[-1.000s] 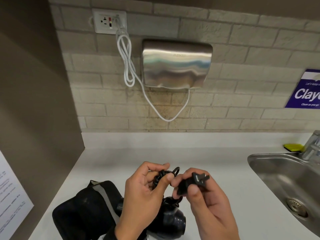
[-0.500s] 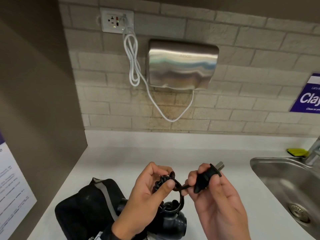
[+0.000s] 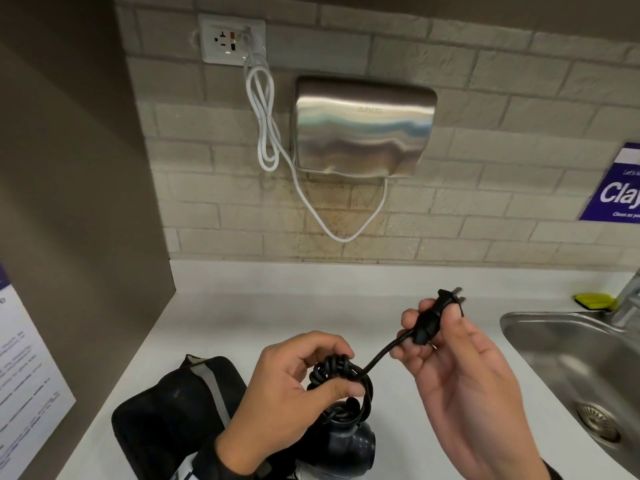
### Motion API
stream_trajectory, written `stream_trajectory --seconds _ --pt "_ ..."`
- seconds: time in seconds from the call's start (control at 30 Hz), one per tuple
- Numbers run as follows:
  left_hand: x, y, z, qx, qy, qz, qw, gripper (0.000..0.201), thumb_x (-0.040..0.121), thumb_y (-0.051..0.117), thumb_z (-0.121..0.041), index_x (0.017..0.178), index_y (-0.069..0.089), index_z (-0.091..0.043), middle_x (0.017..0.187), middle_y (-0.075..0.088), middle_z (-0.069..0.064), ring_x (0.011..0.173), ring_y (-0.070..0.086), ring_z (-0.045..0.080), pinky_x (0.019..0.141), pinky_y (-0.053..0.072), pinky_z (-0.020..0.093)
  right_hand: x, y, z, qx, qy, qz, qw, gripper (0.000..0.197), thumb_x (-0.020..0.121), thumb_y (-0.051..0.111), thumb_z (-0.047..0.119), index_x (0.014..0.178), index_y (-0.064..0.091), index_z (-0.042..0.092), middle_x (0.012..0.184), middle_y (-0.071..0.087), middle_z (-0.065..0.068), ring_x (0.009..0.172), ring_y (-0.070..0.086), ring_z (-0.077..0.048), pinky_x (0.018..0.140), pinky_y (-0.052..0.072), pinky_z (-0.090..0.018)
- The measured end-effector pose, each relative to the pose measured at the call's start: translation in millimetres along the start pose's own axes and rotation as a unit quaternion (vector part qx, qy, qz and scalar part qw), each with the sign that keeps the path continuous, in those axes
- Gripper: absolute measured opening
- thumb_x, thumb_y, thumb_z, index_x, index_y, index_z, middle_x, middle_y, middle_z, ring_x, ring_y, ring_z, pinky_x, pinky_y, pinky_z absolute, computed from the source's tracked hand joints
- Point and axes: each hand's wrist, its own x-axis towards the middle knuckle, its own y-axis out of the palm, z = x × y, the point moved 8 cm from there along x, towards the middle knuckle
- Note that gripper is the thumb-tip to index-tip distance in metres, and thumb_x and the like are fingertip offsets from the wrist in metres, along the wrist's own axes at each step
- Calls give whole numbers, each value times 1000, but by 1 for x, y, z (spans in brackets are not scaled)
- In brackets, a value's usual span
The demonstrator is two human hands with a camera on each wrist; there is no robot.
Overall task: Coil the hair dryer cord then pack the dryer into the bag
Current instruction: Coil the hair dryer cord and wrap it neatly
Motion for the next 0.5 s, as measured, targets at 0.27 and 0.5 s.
stream_trajectory --seconds 0.27,0.5 --pt "-2 0 -5 13 24 -8 1000 31 64 85 -48 87 75 -31 82 75 -9 81 71 15 78 53 22 8 -34 -25 -177 -5 -136 975 25 94 57 26 117 53 18 88 73 -22 55 64 -23 59 56 -31" --pt "-1 -4 -4 -23 32 -9 999 27 67 86 -38 89 74 -29 96 76 -5 98 70 20 86 52 21 8 -41 -63 -405 100 9 909 27 102 45 21 111 68 33 88 74 -4 69 64 -18 60 52 -30"
